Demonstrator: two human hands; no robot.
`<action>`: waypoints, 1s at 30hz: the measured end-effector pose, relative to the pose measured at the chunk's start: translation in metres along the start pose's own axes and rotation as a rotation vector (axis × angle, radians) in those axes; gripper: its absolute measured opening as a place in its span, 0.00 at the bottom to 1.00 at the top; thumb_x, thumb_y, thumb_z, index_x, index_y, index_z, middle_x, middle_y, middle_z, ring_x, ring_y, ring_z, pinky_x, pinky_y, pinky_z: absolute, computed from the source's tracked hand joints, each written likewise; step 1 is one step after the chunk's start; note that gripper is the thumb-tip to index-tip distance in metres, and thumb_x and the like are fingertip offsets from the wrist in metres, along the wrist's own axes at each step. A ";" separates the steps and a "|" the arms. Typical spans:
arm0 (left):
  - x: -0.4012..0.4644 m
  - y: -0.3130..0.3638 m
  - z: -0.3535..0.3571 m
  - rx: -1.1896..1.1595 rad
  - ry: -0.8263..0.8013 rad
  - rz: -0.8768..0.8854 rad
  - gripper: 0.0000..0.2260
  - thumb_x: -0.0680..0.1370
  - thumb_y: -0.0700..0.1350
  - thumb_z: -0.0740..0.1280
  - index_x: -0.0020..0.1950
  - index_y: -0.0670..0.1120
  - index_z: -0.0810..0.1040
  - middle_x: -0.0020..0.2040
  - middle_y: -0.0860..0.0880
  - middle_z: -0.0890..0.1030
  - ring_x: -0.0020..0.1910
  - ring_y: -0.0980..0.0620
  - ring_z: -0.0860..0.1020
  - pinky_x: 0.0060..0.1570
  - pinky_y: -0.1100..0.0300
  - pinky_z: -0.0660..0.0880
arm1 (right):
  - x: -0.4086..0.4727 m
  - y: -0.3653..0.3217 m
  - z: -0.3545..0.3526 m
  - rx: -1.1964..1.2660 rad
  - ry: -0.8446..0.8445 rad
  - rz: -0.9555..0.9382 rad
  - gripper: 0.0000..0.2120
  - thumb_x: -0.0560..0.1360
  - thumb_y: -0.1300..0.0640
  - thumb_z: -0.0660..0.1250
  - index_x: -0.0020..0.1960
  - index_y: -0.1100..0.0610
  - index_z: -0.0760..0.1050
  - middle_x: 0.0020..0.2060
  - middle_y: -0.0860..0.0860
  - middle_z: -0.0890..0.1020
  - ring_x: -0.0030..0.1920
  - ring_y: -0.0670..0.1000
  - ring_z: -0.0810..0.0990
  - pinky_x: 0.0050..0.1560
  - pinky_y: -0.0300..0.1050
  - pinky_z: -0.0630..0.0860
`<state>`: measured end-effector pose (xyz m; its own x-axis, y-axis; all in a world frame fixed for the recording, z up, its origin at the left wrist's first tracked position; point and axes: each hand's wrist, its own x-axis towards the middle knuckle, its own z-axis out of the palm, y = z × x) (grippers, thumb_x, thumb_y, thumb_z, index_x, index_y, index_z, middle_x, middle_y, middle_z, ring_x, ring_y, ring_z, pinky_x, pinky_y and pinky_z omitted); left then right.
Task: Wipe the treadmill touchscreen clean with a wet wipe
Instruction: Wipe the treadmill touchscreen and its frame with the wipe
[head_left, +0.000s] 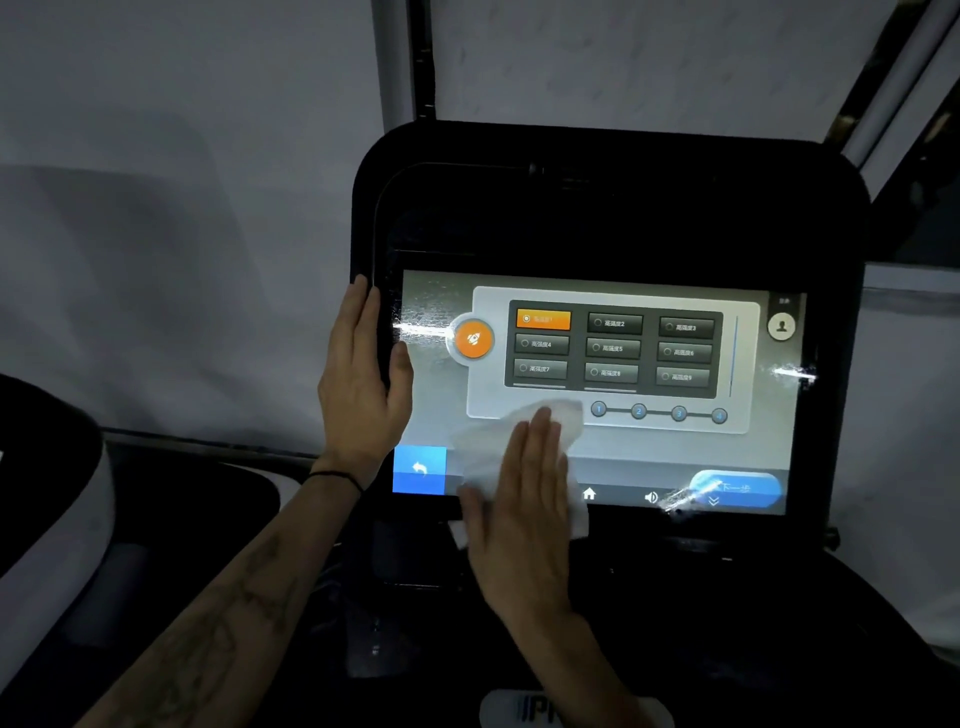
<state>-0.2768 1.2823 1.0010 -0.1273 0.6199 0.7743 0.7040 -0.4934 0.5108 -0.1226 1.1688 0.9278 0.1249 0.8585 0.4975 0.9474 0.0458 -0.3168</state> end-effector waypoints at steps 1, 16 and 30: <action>0.000 0.000 0.000 -0.001 0.003 -0.003 0.24 0.84 0.45 0.59 0.81 0.41 0.66 0.82 0.45 0.65 0.80 0.49 0.66 0.73 0.66 0.66 | -0.014 -0.006 0.004 0.007 -0.016 -0.008 0.37 0.84 0.41 0.51 0.82 0.65 0.50 0.83 0.59 0.48 0.83 0.57 0.47 0.79 0.56 0.54; -0.001 0.002 0.000 0.003 0.002 -0.005 0.24 0.84 0.44 0.59 0.80 0.40 0.66 0.81 0.45 0.65 0.80 0.48 0.67 0.72 0.73 0.62 | -0.017 -0.028 0.016 0.040 -0.043 -0.070 0.38 0.84 0.37 0.51 0.83 0.63 0.51 0.83 0.57 0.51 0.83 0.55 0.50 0.80 0.53 0.52; 0.000 0.001 0.000 0.003 -0.005 -0.008 0.24 0.84 0.45 0.59 0.81 0.41 0.65 0.82 0.46 0.65 0.81 0.50 0.65 0.74 0.66 0.65 | -0.021 -0.005 0.008 -0.026 0.021 -0.018 0.37 0.83 0.39 0.53 0.81 0.65 0.54 0.82 0.60 0.53 0.83 0.58 0.52 0.78 0.55 0.57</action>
<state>-0.2761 1.2817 1.0016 -0.1293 0.6265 0.7686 0.7048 -0.4871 0.5157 -0.1320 1.1545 0.9119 0.1137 0.8467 0.5198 0.9569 0.0474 -0.2866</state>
